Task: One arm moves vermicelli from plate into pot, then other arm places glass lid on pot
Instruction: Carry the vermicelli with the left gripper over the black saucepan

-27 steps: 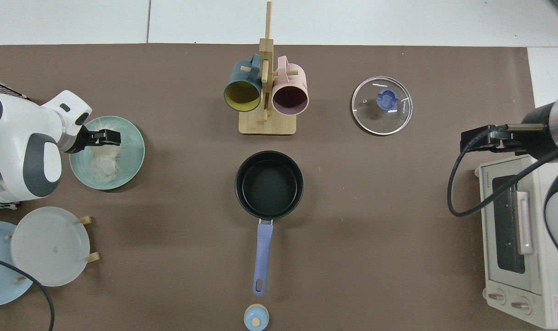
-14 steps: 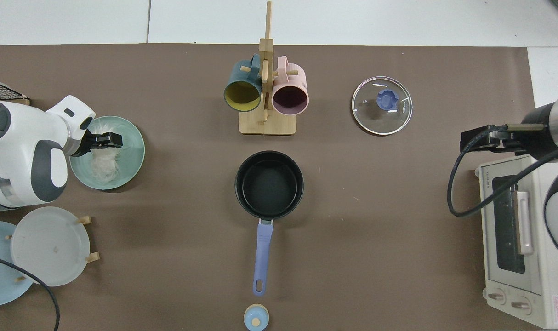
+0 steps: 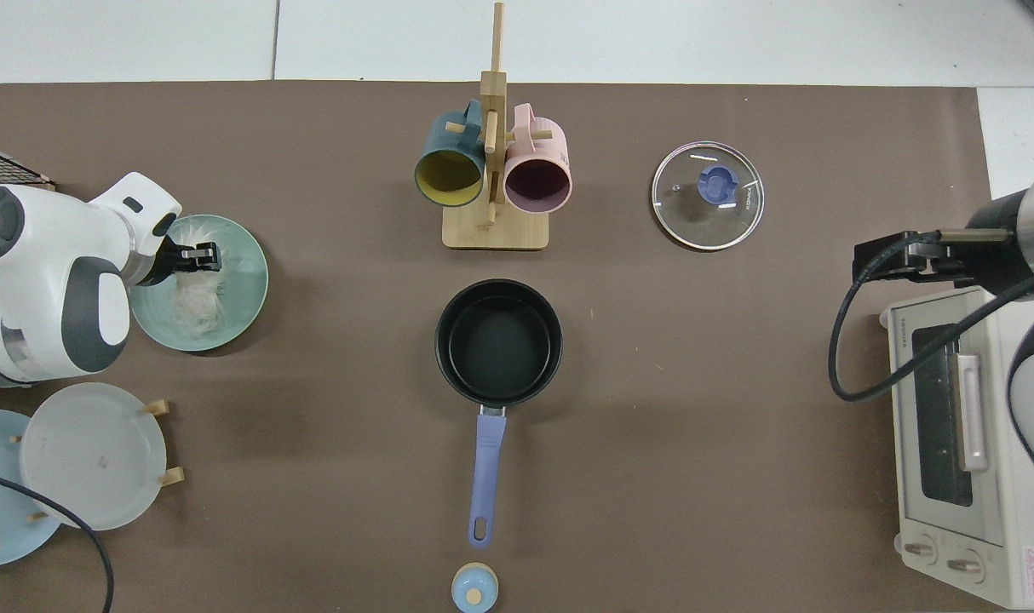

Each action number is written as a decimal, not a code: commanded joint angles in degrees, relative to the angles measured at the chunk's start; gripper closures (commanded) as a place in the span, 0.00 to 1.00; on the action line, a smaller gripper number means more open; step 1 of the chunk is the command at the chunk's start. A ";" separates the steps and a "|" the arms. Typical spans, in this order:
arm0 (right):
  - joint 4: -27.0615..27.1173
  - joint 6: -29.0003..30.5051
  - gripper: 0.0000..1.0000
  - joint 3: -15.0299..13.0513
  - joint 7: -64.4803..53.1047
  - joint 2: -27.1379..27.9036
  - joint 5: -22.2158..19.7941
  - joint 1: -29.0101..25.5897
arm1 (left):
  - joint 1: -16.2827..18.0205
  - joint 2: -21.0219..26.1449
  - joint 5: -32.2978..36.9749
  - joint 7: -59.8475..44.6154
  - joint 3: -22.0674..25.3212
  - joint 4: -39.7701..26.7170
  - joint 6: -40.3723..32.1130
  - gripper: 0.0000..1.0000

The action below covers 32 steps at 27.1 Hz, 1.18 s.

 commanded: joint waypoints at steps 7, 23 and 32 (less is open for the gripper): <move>-0.14 0.49 0.00 0.41 -1.69 -0.24 1.01 -0.91 | -0.77 -9.92 0.26 -2.14 -3.72 3.94 -14.21 1.00; -0.14 0.40 0.00 0.76 -1.87 -0.33 1.10 -0.12 | -0.77 -16.34 -3.77 -27.98 -24.63 3.24 -22.14 1.00; -0.05 -0.39 0.00 0.41 -2.22 -0.86 0.84 -0.56 | -1.47 -11.61 -8.62 -31.05 -30.80 1.04 -13.09 1.00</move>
